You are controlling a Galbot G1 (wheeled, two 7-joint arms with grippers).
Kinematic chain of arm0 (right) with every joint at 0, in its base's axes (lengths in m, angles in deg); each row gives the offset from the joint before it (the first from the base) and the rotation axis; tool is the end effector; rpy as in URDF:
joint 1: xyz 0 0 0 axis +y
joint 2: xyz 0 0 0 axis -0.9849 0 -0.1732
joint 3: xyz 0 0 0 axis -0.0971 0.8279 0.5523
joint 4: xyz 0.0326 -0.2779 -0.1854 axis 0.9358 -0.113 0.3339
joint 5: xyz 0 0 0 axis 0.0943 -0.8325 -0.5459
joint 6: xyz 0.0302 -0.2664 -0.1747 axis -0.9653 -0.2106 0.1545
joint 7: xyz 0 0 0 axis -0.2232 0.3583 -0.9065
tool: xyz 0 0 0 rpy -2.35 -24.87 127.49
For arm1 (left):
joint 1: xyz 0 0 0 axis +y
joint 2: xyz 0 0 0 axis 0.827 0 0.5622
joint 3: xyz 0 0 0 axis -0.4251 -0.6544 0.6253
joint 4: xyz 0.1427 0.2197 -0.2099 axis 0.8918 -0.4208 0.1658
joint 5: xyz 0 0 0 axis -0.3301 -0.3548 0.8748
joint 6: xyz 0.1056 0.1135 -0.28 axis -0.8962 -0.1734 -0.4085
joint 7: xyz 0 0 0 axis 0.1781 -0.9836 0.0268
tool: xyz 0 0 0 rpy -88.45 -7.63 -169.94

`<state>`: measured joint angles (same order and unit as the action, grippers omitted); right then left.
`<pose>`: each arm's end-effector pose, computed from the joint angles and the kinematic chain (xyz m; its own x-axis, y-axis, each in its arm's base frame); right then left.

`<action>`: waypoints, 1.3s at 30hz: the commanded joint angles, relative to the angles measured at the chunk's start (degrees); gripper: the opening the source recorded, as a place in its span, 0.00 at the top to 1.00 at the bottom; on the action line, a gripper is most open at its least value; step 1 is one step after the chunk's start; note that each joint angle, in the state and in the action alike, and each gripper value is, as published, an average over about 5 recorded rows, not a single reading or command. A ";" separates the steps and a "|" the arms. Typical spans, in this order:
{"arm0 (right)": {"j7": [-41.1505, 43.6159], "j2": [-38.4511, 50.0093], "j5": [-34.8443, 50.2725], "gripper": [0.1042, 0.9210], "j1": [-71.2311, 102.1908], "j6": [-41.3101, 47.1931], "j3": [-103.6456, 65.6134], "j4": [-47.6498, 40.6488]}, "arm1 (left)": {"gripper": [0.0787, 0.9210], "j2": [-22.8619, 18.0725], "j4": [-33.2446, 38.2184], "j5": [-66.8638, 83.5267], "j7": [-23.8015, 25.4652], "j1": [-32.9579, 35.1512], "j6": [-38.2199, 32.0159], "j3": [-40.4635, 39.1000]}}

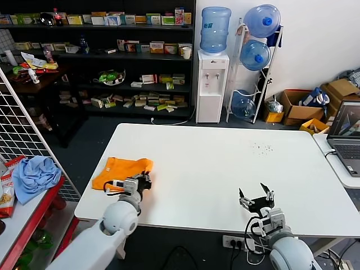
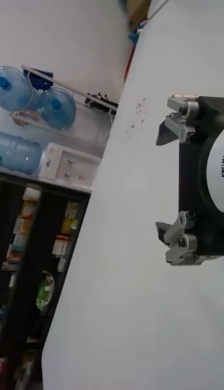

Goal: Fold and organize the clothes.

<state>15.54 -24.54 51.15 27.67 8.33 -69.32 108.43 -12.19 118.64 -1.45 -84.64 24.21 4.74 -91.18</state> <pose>0.2173 -0.0824 -0.3080 -0.9263 -0.0318 0.3754 -0.1291 0.9629 -0.2370 0.3187 -0.0138 -0.3047 -0.8928 0.1063 0.4378 0.1587 0.9837 0.0848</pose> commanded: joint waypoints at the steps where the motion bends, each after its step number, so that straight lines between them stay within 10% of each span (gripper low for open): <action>1: 0.49 0.69 0.27 0.12 1.21 -0.46 -2.03 -0.53 | 0.94 -20.72 -7.71 -2.25 -2.18 -2.54 -2.23 -5.95; 16: 0.59 1.27 1.28 0.12 0.55 -0.52 -3.24 -1.86 | 0.89 -32.63 -17.18 3.04 1.04 -5.12 -19.16 -7.11; 39: 10.65 -6.39 -0.86 0.12 -0.78 -2.43 -11.12 -4.59 | 0.14 -2.37 -3.91 -15.38 14.71 13.00 -35.75 5.01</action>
<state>22.40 -26.59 51.99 27.14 6.89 -77.17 104.53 -29.11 111.42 -7.43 -75.84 26.81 -23.57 -94.42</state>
